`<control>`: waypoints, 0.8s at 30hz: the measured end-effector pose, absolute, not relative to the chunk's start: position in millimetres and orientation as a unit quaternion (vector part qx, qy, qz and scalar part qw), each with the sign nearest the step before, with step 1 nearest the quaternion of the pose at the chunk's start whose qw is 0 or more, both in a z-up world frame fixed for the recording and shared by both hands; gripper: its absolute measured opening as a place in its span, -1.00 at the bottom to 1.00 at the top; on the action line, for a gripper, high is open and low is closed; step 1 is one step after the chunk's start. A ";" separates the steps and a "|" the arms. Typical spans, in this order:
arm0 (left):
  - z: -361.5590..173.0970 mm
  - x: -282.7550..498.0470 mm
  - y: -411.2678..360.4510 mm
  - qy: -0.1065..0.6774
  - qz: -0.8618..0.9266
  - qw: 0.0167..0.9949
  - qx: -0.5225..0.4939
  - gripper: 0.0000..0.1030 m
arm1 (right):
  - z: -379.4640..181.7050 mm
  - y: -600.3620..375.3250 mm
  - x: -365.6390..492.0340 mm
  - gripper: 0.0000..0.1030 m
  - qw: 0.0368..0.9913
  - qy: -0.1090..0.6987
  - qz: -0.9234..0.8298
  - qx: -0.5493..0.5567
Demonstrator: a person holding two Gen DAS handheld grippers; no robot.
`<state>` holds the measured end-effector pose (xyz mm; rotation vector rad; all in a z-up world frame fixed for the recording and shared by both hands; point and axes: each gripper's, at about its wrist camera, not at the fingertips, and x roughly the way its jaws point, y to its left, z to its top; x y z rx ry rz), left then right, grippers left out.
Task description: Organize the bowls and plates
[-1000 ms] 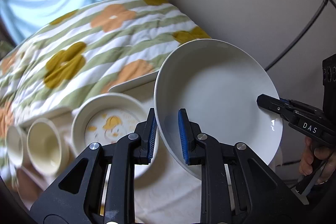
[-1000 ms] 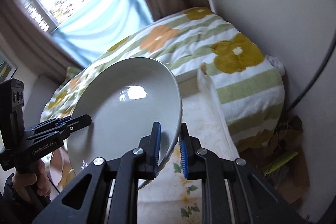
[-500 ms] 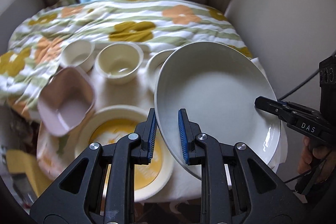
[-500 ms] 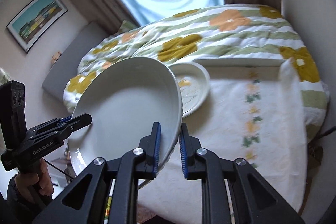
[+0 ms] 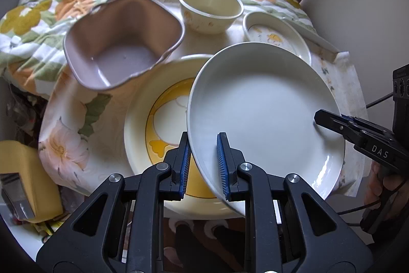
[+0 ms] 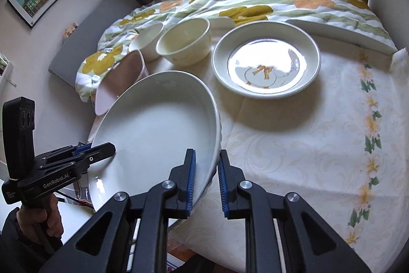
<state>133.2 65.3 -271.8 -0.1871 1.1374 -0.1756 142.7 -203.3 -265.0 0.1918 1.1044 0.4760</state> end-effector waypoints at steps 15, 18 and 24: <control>-313.7 155.9 72.4 0.563 -0.110 0.818 -0.043 -0.65 | -280.7 -177.7 145.6 -0.69 0.825 0.533 0.167 0.085; -317.0 156.8 69.2 0.564 -0.108 0.818 -0.026 -0.65 | -280.1 -174.9 145.7 -0.69 0.827 0.532 0.163 0.083; -316.4 157.8 65.3 0.560 -0.109 0.821 0.003 -0.65 | -280.4 -173.1 147.8 -0.69 0.828 0.532 0.158 0.083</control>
